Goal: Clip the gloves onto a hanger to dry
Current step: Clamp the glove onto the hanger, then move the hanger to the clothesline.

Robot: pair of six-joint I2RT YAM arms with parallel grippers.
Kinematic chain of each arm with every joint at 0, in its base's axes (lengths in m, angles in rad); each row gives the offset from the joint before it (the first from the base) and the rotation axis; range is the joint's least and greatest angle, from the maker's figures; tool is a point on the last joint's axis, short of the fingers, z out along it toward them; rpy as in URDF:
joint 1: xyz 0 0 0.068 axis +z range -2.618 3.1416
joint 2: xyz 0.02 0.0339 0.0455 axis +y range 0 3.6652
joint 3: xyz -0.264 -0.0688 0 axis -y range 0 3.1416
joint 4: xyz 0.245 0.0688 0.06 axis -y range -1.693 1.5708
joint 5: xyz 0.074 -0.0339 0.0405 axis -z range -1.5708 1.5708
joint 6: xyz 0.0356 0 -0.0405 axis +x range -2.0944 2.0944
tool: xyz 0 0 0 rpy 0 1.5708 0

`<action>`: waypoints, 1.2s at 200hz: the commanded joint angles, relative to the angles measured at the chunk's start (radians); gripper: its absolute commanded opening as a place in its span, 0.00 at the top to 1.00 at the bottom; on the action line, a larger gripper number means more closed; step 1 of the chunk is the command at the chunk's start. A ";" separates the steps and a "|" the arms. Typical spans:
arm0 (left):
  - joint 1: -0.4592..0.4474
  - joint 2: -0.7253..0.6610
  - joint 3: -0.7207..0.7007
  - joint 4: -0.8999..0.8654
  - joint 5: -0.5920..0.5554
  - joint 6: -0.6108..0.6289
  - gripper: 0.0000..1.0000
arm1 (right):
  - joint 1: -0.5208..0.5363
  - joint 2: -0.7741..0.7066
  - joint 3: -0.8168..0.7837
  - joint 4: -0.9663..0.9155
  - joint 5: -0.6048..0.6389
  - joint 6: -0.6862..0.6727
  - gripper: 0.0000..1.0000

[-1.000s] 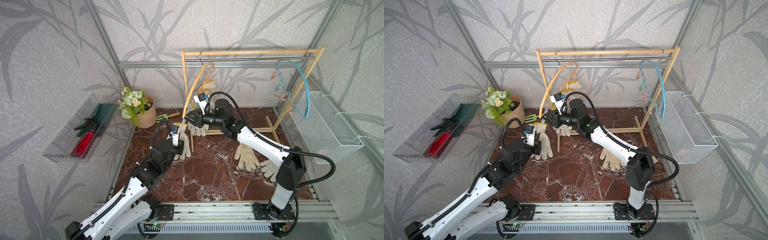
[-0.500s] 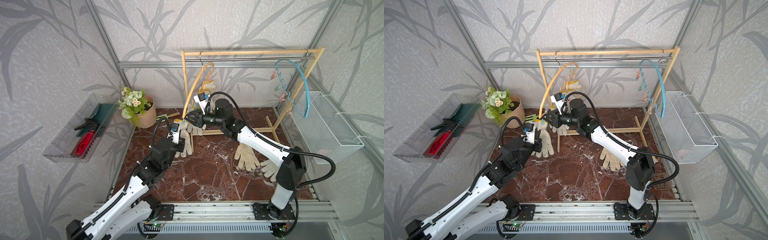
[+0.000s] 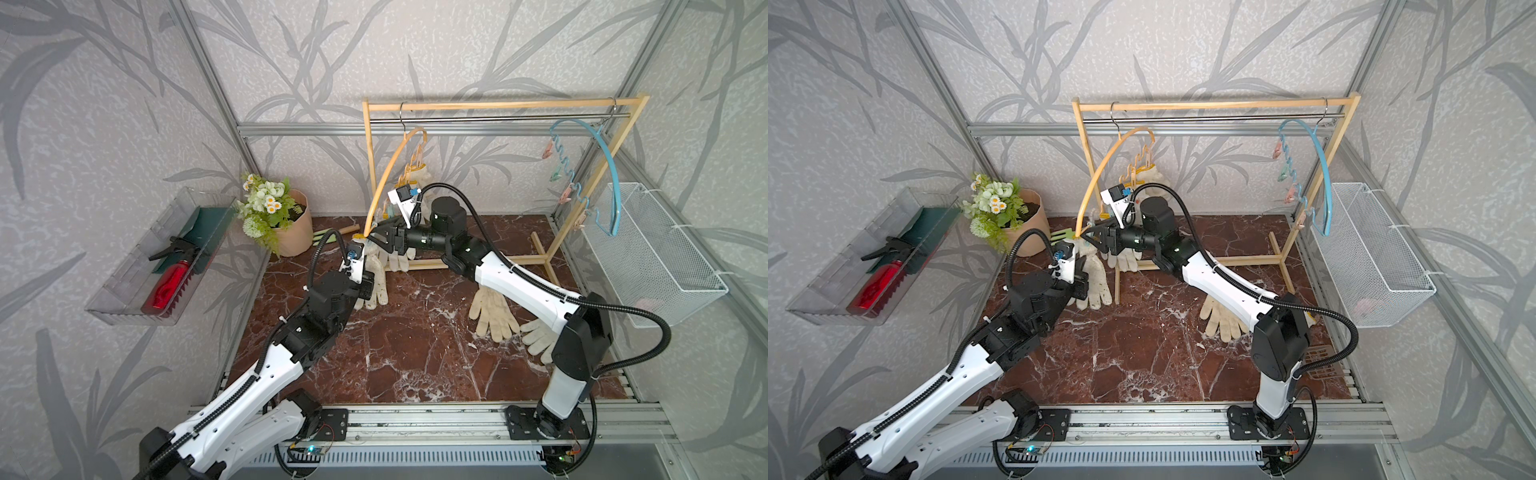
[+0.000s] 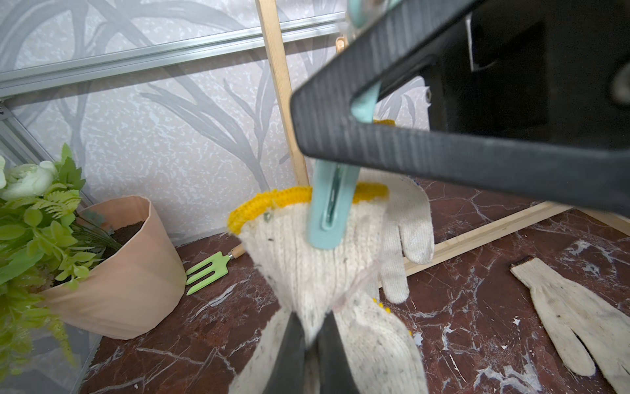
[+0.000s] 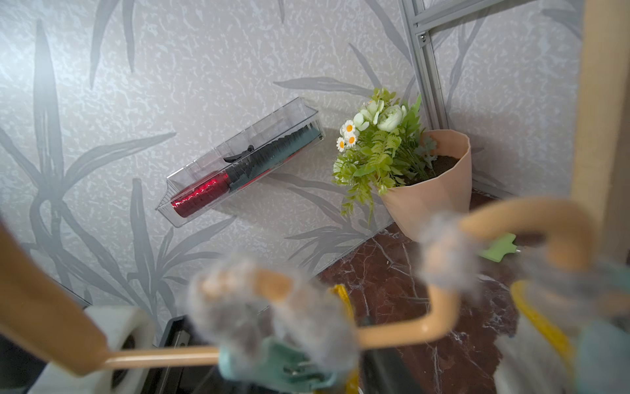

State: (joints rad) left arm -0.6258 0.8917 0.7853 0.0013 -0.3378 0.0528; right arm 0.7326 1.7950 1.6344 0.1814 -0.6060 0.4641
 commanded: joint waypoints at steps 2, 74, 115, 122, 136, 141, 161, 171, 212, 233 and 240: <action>0.005 -0.022 0.012 0.031 0.003 0.000 1.00 | -0.007 -0.061 -0.023 0.023 0.016 -0.010 0.47; 0.005 -0.054 0.004 -0.066 0.004 -0.083 0.69 | -0.038 -0.256 -0.157 -0.058 0.148 -0.110 0.34; 0.006 -0.088 0.048 -0.209 0.010 -0.161 0.45 | -0.084 -0.386 -0.230 -0.151 0.267 -0.178 0.34; 0.005 -0.097 0.061 -0.237 0.004 -0.179 0.42 | -0.092 -0.406 -0.238 -0.171 0.284 -0.192 0.34; 0.004 -0.113 0.094 -0.303 0.002 -0.200 0.36 | -0.108 -0.442 -0.245 -0.218 0.335 -0.219 0.34; 0.005 -0.118 0.111 -0.329 0.001 -0.213 0.36 | -0.112 -0.455 -0.246 -0.240 0.360 -0.229 0.34; 0.005 -0.134 0.183 -0.414 -0.006 -0.249 0.28 | -0.144 -0.501 -0.254 -0.301 0.426 -0.255 0.33; 0.003 -0.129 0.230 -0.449 0.004 -0.259 0.27 | -0.162 -0.522 -0.258 -0.323 0.467 -0.261 0.31; 0.003 -0.063 0.413 -0.452 0.141 -0.286 0.27 | -0.229 -0.582 -0.224 -0.424 0.624 -0.305 0.25; 0.000 0.001 0.497 -0.429 0.231 -0.295 0.01 | -0.262 -0.605 -0.181 -0.484 0.697 -0.336 0.20; -0.003 0.021 0.518 -0.419 0.249 -0.300 0.01 | -0.271 -0.613 -0.165 -0.509 0.725 -0.350 0.19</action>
State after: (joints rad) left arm -0.6262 0.8486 1.2354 -0.4175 -0.2012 -0.2161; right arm 0.4881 1.2217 1.4063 -0.2314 -0.0105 0.1757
